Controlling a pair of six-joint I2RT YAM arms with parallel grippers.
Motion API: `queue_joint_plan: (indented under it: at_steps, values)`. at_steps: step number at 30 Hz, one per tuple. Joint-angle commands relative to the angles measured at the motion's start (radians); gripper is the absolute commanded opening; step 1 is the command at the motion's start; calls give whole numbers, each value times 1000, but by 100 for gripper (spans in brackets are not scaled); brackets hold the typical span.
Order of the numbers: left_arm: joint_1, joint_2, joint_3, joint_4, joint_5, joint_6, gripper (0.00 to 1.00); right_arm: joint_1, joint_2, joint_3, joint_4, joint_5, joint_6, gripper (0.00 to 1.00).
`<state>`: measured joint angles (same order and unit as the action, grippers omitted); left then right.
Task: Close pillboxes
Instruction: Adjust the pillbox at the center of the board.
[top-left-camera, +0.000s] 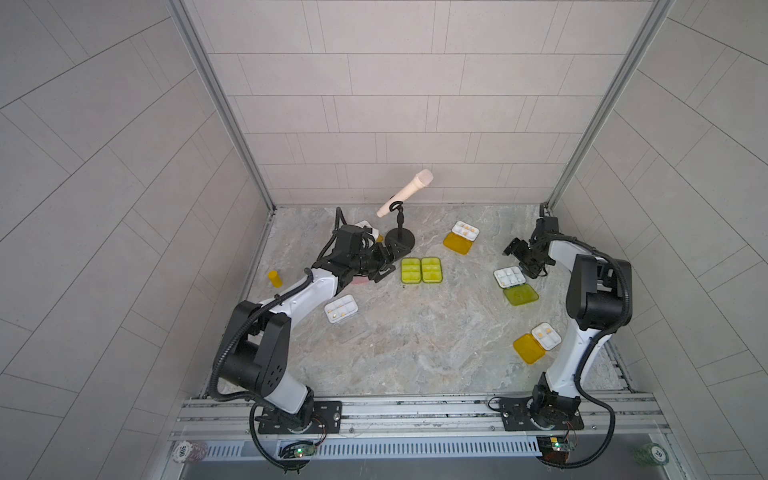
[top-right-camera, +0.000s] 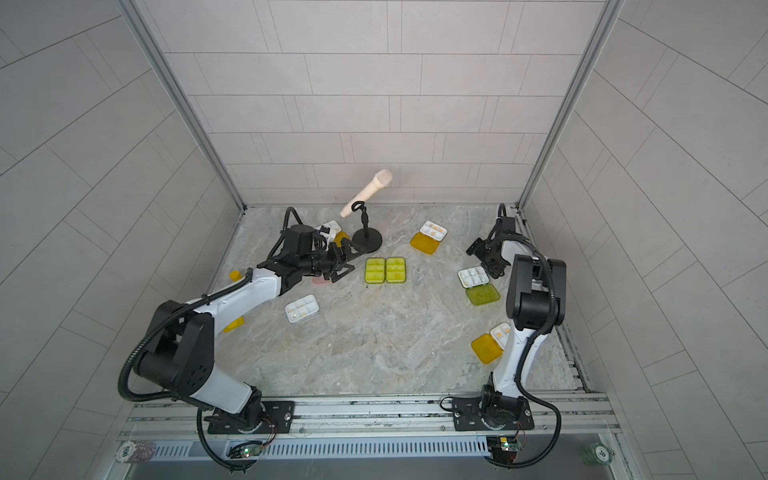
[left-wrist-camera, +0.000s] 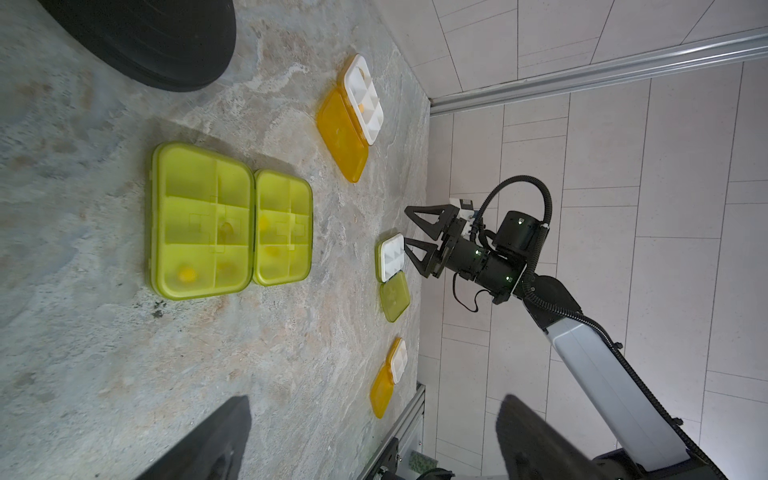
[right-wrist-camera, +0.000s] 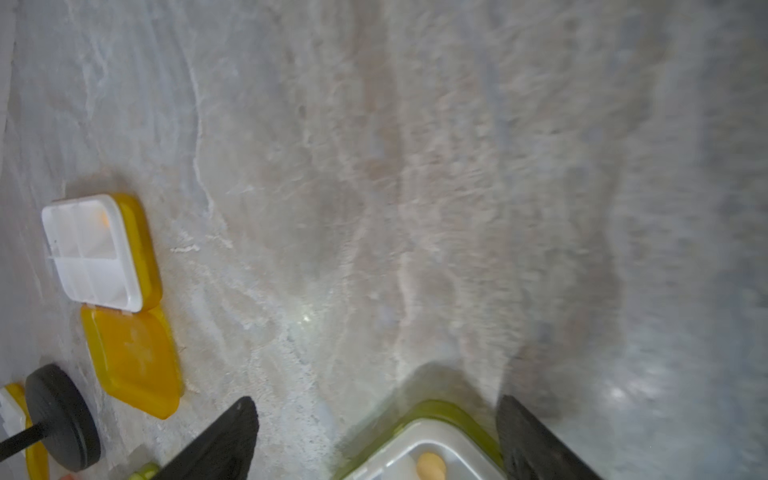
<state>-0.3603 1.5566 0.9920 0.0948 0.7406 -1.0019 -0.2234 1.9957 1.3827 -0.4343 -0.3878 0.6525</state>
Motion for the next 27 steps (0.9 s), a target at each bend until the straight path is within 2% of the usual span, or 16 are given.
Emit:
queue_joint_plan:
  at_steps: [1,7,16,20,27]
  values:
    - [1,-22,11,-10,6,13,97,49,44,43,-67,-58,-42,89]
    - [1,-29,9,-12,1,16,97,136,54,46,-93,-70,-67,88]
    - [-12,-26,10,-20,-6,25,96,181,-16,-54,-108,-65,-98,87]
    - [-22,-21,12,-29,-7,30,96,196,-75,-66,-166,-12,-142,87]
    - [-28,-30,17,-38,-7,38,96,218,-186,-101,-283,209,-225,91]
